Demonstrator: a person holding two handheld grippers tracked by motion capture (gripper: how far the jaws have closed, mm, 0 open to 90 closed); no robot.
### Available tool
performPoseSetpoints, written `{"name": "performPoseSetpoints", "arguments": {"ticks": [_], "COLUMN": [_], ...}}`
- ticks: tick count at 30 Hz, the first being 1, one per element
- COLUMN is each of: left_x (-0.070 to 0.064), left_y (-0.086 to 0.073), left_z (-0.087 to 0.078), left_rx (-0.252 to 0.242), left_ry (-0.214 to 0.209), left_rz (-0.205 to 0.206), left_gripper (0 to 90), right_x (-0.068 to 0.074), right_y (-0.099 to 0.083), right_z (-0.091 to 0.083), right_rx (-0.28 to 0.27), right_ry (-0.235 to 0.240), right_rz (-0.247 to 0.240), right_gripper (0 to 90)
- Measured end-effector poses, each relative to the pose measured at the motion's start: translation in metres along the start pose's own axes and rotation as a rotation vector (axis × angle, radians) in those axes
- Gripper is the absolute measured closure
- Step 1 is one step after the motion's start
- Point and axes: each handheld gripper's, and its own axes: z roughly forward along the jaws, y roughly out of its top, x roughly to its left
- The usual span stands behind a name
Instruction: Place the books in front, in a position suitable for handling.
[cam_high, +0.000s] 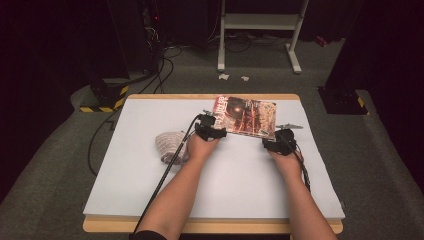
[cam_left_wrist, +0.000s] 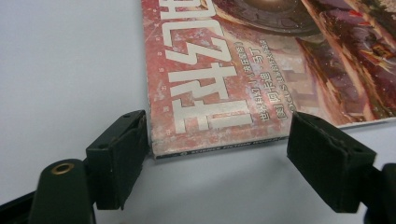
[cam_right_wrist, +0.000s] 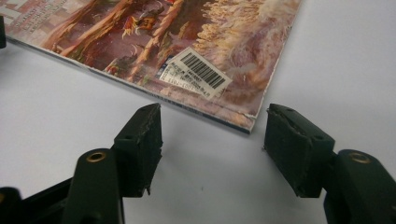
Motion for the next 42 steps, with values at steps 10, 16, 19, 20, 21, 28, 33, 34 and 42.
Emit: {"name": "performPoseSetpoints", "arguments": {"ticks": [10, 16, 19, 20, 21, 28, 33, 34, 42], "left_x": [0.002, -0.001, -0.003, -0.003, -0.004, -0.013, -0.014, -0.013, -0.015], "left_y": [0.001, 0.001, 0.001, 0.000, 0.000, -0.013, -0.024, -0.024, -0.019], "left_z": [0.002, 0.001, 0.000, -0.001, -0.002, -0.016, -0.026, -0.026, -0.017], "left_rx": [-0.008, 0.000, 0.015, 0.021, 0.021, 0.026, 0.008, 0.004, -0.006], "left_ry": [-0.018, -0.001, 0.011, 0.010, 0.014, 0.021, -0.008, -0.014, -0.022], "left_rz": [-0.006, 0.001, 0.018, 0.020, 0.023, 0.025, 0.018, 0.015, -0.016], "left_gripper": [20.3, 23.4, 25.4, 25.8, 26.0, 26.7, 27.0, 27.2, 18.7], "right_x": [-0.005, -0.002, -0.002, -0.002, -0.003, 0.004, 0.003, 0.002, 0.003], "right_y": [0.005, 0.008, 0.006, 0.006, 0.005, -0.007, -0.019, -0.019, -0.013], "right_z": [0.006, 0.009, 0.007, 0.006, 0.006, -0.003, -0.017, -0.018, -0.012], "right_rx": [0.001, -0.001, 0.000, 0.004, 0.005, -0.008, -0.007, -0.001, 0.007], "right_ry": [0.012, 0.021, -0.007, 0.000, 0.004, -0.025, 0.009, 0.020, 0.017], "right_rz": [0.042, 0.009, -0.016, -0.006, -0.004, -0.027, -0.038, -0.031, -0.022], "right_gripper": [34.2, 36.1, 42.6, 42.8, 42.7, 42.7, 41.7, 40.7, 38.4]}}
